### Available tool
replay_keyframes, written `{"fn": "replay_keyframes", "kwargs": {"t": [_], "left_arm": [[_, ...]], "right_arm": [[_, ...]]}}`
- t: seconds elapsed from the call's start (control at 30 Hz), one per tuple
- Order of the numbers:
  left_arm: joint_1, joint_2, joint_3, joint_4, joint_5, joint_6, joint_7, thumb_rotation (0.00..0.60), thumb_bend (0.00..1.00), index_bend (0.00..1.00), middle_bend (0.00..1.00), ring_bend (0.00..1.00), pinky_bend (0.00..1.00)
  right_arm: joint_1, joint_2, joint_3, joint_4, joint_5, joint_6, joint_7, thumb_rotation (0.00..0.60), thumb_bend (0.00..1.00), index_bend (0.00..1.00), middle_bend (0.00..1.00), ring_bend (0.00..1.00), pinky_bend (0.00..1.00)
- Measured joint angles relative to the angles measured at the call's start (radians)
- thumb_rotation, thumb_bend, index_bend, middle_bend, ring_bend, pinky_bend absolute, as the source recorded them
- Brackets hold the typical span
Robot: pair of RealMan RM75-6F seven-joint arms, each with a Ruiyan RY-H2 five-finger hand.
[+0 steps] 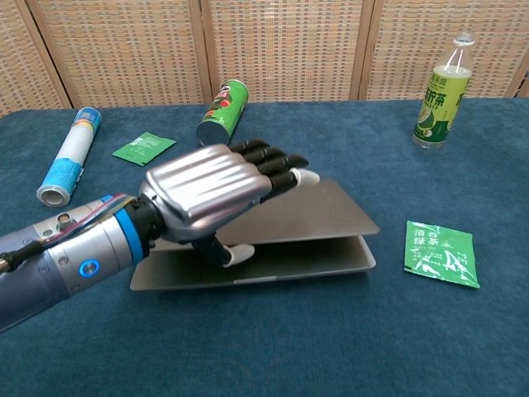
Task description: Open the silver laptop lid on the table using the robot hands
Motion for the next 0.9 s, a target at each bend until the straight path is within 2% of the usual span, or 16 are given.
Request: {"fn": "replay_keyframes", "kwargs": {"t": [0.2, 0.4, 0.5, 0.57, 0.73, 0.9], "left_arm": [[-0.007, -0.009, -0.068, -0.002, -0.071, 0.040, 0.021, 0.600, 0.34, 0.00, 0.00, 0.00, 0.00], [-0.018, -0.026, -0.110, 0.002, -0.147, 0.052, 0.012, 0.600, 0.34, 0.00, 0.00, 0.00, 0.00], [-0.026, -0.033, -0.119, 0.008, -0.173, 0.051, 0.016, 0.600, 0.34, 0.00, 0.00, 0.00, 0.00], [-0.035, -0.039, -0.124, 0.012, -0.190, 0.051, 0.017, 0.600, 0.34, 0.00, 0.00, 0.00, 0.00], [-0.049, -0.043, -0.123, 0.016, -0.205, 0.059, 0.016, 0.600, 0.34, 0.00, 0.00, 0.00, 0.00], [-0.059, -0.029, -0.124, 0.012, -0.223, 0.062, -0.002, 0.600, 0.34, 0.00, 0.00, 0.00, 0.00]], "right_arm": [[0.030, 0.000, -0.021, 0.014, -0.041, -0.046, -0.042, 0.600, 0.00, 0.21, 0.02, 0.00, 0.00], [0.078, -0.008, -0.047, 0.034, -0.116, -0.100, -0.053, 0.600, 0.03, 0.27, 0.11, 0.00, 0.01], [0.115, -0.015, -0.060, 0.047, -0.156, -0.144, -0.051, 0.600, 0.21, 0.29, 0.15, 0.03, 0.05], [0.143, -0.020, -0.070, 0.054, -0.177, -0.184, -0.038, 0.600, 0.39, 0.30, 0.16, 0.06, 0.07], [0.247, -0.040, -0.108, 0.061, -0.228, -0.332, 0.060, 0.600, 0.55, 0.28, 0.17, 0.07, 0.09], [0.357, -0.107, -0.108, 0.068, -0.222, -0.489, 0.090, 0.600, 0.63, 0.26, 0.16, 0.08, 0.13]]}}
